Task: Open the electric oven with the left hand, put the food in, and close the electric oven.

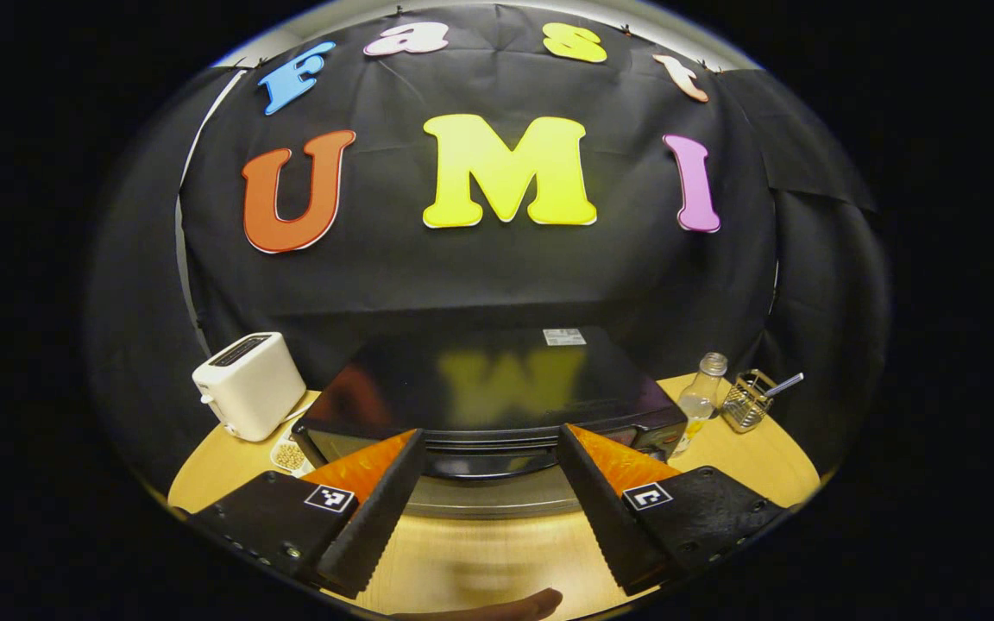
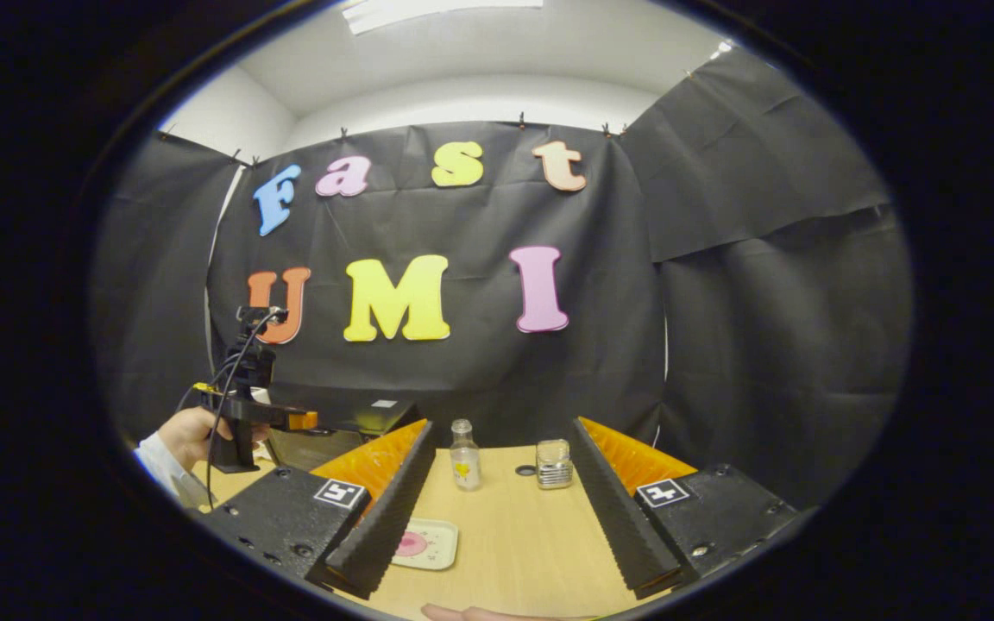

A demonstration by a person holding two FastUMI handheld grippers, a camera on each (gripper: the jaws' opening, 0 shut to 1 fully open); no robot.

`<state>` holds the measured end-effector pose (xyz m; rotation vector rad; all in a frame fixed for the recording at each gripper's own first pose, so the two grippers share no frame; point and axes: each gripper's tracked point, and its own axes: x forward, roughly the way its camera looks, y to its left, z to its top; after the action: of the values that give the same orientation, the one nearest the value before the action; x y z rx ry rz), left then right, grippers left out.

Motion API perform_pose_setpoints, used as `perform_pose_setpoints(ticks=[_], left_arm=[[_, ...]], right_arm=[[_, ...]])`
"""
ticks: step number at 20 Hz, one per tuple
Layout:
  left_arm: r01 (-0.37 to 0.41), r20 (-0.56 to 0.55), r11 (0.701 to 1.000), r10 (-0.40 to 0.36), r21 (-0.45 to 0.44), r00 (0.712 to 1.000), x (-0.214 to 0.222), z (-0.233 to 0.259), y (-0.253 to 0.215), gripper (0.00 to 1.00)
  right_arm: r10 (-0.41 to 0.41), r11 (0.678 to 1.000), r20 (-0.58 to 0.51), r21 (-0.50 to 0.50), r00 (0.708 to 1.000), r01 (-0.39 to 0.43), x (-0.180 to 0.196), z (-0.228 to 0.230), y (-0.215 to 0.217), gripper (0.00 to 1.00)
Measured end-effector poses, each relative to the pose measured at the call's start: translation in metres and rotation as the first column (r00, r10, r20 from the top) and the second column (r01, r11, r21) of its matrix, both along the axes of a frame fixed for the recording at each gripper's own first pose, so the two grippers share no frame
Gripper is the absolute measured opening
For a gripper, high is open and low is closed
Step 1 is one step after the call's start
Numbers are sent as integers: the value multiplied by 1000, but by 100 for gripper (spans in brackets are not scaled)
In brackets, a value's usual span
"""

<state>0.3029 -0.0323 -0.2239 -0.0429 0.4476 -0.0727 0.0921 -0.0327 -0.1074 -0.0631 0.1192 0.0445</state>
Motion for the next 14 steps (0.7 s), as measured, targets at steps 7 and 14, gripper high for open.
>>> perform_pose_setpoints(ticks=[7,14], left_arm=[[-20,-16,1000,20,-21,1000,14,-12,3,98],[-1,-13,1000,1,-10,1000,10,-13,7,99]], right_arm=[[29,998,-28,59,999,-27,6,-17,0,96],[61,995,-49,80,997,-57,-8,-16,10,96]])
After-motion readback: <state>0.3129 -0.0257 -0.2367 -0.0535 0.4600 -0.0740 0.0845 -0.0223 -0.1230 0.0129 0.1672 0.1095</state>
